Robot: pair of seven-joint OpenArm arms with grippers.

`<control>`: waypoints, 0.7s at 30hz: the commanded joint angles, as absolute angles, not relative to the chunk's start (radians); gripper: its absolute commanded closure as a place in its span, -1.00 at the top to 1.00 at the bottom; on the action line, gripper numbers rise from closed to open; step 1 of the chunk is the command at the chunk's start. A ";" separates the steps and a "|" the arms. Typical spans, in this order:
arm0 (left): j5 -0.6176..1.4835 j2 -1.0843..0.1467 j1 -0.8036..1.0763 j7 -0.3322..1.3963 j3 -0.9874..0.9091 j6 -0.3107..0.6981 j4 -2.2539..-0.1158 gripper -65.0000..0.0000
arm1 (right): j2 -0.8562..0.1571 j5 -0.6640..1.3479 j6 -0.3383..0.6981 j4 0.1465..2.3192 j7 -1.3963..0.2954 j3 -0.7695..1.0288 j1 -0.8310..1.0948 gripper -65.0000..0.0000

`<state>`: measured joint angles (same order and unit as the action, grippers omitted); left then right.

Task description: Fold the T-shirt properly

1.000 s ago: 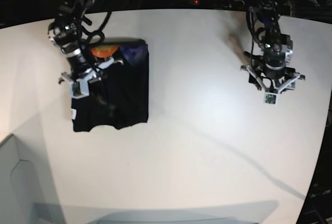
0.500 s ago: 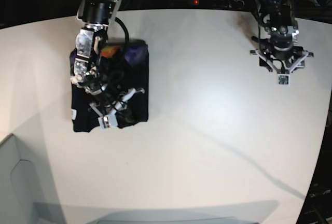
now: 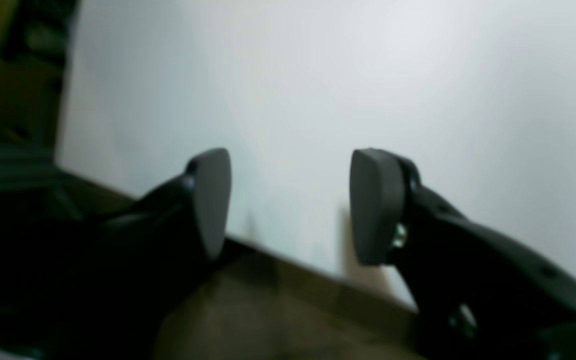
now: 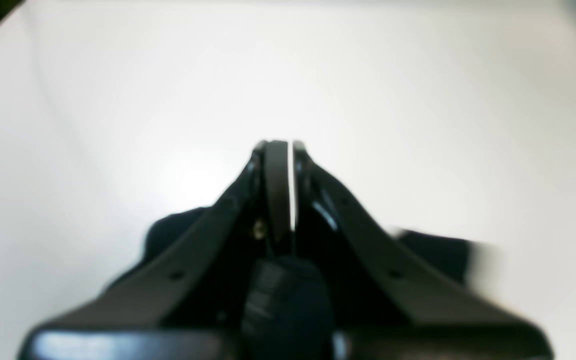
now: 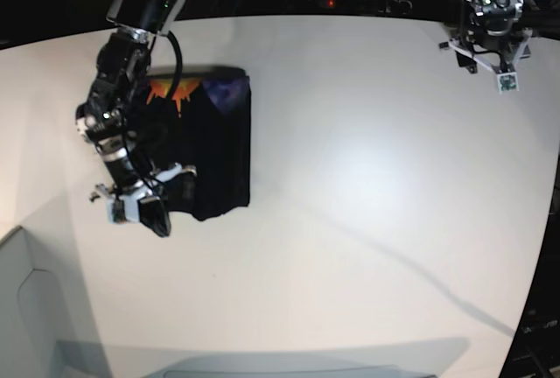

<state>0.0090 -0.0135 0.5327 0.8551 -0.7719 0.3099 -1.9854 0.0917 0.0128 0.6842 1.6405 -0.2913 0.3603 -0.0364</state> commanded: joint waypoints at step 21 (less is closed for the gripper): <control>0.265 0.002 0.898 0.656 -0.802 0.305 -1.739 -1.00 | 0.140 0.255 0.698 1.929 -0.449 0.722 0.851 -1.00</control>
<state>0.2554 0.0116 0.8875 0.6575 -0.7853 0.3138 -1.7210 0.1421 0.2440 0.6899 1.9152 -0.4664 0.7132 0.8413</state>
